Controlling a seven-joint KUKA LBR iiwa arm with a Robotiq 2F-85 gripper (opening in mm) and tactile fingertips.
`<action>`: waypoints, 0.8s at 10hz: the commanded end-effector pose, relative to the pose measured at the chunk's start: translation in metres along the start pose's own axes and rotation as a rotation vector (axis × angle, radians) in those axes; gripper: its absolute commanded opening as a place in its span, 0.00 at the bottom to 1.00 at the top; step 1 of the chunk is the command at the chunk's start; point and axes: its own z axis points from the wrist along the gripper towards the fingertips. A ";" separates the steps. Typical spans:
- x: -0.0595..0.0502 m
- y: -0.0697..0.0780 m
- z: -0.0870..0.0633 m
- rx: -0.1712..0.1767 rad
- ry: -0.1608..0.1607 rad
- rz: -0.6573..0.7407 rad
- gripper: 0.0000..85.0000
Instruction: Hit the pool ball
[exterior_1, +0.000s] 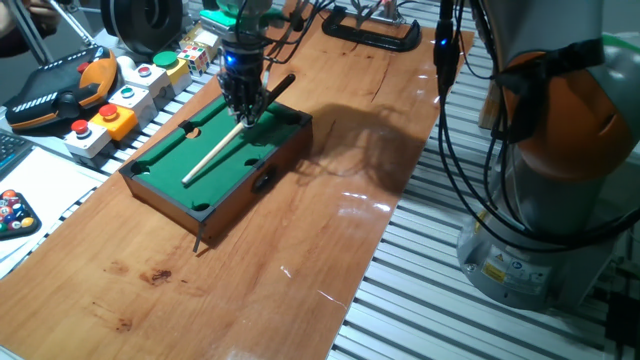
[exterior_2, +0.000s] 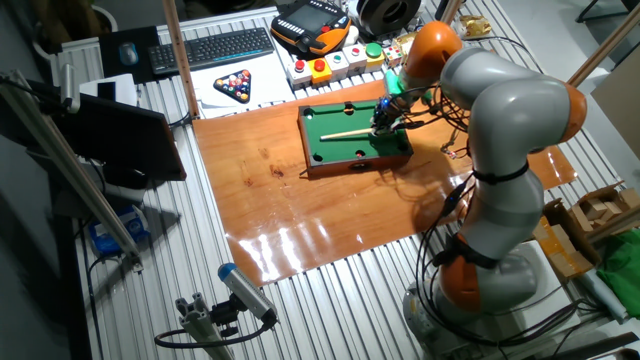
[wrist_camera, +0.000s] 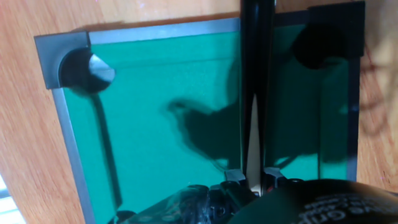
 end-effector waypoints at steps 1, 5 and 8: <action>0.000 0.000 0.001 -0.002 0.002 -0.002 0.01; -0.001 0.002 0.003 -0.010 0.006 0.005 0.39; 0.002 0.000 -0.006 -0.018 -0.018 -0.011 0.40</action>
